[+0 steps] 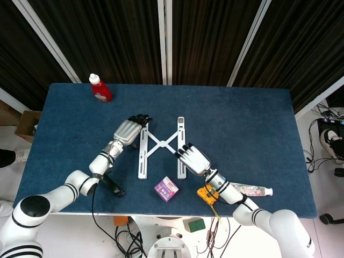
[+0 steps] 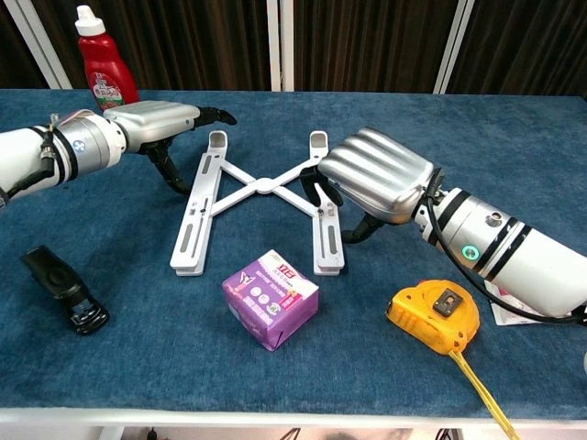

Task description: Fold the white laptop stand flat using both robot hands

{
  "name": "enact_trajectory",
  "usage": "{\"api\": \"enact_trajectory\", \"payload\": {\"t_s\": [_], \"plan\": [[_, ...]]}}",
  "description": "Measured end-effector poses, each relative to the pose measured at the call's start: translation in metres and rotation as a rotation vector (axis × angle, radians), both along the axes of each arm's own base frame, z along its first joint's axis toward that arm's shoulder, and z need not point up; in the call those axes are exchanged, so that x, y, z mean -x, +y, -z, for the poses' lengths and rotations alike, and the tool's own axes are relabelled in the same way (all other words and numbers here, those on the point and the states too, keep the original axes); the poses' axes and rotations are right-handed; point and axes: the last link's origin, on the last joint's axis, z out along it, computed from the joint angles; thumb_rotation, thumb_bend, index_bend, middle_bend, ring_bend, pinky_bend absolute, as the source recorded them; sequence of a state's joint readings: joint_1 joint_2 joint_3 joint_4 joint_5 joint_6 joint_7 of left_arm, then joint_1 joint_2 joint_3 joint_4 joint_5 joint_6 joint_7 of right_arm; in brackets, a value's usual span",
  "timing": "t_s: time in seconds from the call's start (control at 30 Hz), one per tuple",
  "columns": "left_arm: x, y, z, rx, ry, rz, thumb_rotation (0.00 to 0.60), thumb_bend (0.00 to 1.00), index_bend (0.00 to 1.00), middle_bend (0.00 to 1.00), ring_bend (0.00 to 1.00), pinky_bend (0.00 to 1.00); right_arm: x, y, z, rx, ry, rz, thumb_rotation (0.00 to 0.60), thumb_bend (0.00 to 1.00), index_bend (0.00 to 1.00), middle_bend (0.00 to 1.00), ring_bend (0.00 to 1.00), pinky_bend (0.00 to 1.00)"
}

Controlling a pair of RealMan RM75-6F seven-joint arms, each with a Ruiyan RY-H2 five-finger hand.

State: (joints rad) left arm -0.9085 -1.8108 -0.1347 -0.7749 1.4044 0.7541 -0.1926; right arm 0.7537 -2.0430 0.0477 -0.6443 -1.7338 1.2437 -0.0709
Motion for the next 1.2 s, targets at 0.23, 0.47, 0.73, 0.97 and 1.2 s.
{"api": "enact_trajectory", "payload": {"t_s": [0.23,0.47,0.73,0.97,1.2], "plan": [[-0.011,0.001,0.007,0.014,-0.014,0.015,0.6,0.0,0.06,0.03,0.04,0.15,-0.003,-0.004,0.005,0.014,-0.031,0.014,0.6,0.0,0.56,0.64,0.53,0.68],[-0.021,0.002,0.015,0.036,-0.047,0.012,0.6,0.0,0.06,0.02,0.04,0.15,-0.009,-0.005,0.009,0.019,-0.053,0.015,0.6,0.0,0.56,0.64,0.53,0.68],[-0.036,0.002,0.025,0.056,-0.075,0.022,0.6,0.0,0.06,0.02,0.04,0.15,-0.014,-0.004,0.015,0.018,-0.064,0.011,0.6,0.0,0.56,0.64,0.53,0.68],[-0.042,0.003,0.028,0.059,-0.078,0.031,0.6,0.0,0.06,0.03,0.04,0.15,-0.015,-0.004,0.016,0.023,-0.065,0.001,0.6,0.0,0.56,0.64,0.53,0.68],[-0.039,0.008,0.011,0.005,-0.114,0.037,0.6,0.0,0.06,0.02,0.04,0.15,-0.012,-0.006,0.006,0.005,-0.058,-0.035,0.6,0.0,0.38,0.47,0.42,0.51]]}}
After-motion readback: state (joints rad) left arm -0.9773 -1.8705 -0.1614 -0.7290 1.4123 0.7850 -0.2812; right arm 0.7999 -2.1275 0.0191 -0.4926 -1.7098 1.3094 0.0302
